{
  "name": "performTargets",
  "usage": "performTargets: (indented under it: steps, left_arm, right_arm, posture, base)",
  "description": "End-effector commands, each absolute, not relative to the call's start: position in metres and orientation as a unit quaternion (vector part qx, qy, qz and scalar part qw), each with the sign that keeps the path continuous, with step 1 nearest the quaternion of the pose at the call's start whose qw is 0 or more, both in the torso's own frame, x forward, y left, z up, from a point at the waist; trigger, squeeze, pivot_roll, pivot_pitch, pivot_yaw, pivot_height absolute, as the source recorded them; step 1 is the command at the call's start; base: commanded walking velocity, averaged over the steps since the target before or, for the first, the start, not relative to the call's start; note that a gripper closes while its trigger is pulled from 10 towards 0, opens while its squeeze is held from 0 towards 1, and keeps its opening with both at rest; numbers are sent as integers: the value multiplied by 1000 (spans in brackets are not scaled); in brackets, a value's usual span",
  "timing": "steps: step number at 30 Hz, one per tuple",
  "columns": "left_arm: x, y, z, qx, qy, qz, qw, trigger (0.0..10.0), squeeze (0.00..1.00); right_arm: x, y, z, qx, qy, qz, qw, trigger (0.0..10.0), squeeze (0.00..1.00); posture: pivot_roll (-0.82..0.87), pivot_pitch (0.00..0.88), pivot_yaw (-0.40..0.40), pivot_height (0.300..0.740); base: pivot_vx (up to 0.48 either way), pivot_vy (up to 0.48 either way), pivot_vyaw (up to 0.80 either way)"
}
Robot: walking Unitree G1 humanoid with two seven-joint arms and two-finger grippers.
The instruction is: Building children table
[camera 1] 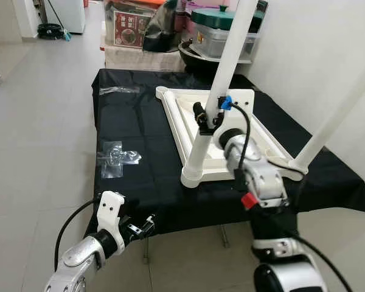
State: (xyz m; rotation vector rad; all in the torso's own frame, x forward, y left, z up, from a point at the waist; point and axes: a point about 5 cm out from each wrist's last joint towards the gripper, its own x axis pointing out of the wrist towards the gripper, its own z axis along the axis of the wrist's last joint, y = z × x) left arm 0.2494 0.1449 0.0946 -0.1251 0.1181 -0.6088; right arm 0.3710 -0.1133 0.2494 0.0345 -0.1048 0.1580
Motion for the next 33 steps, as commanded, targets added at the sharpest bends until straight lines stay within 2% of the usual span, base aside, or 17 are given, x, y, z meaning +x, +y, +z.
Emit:
performTargets:
  steps: [1, 2, 3, 9, 22, 33]
  left_arm:
    - [249, 142, 95, -66, 55, -306, 948, 10000, 0]
    - [249, 142, 95, -66, 55, -306, 948, 10000, 0]
    - [249, 142, 96, -66, 55, -307, 948, 10000, 0]
    - [249, 142, 96, -67, 54, -307, 948, 10000, 0]
    - [248, 142, 96, -67, 54, -304, 949, 10000, 0]
    - [249, 143, 96, -65, 53, -305, 949, 10000, 0]
  right_arm:
    - [376, -119, 248, 12, -48, 81, 995, 10000, 255]
    - [376, -119, 248, 12, -48, 81, 995, 10000, 255]
    - [383, -124, 248, 2, -43, 99, 994, 10000, 0]
    - [391, -124, 250, -2, -42, 179, 983, 10000, 0]
    - [399, -137, 255, 20, -37, 222, 974, 10000, 0]
    - [403, -156, 256, 38, -54, 306, 950, 10000, 0]
  posture:
    - [35, 0, -154, 740]
    - [35, 0, -154, 740]
    - [38, 0, -154, 740]
    - [46, 0, -160, 740]
    - [48, 0, -162, 740]
    - [59, 0, -166, 740]
  base:
    - [0, 0, 0]
    - [0, 0, 0]
    - [0, 0, 0]
    - [0, 0, 0]
    - [0, 0, 0]
    - [0, 0, 0]
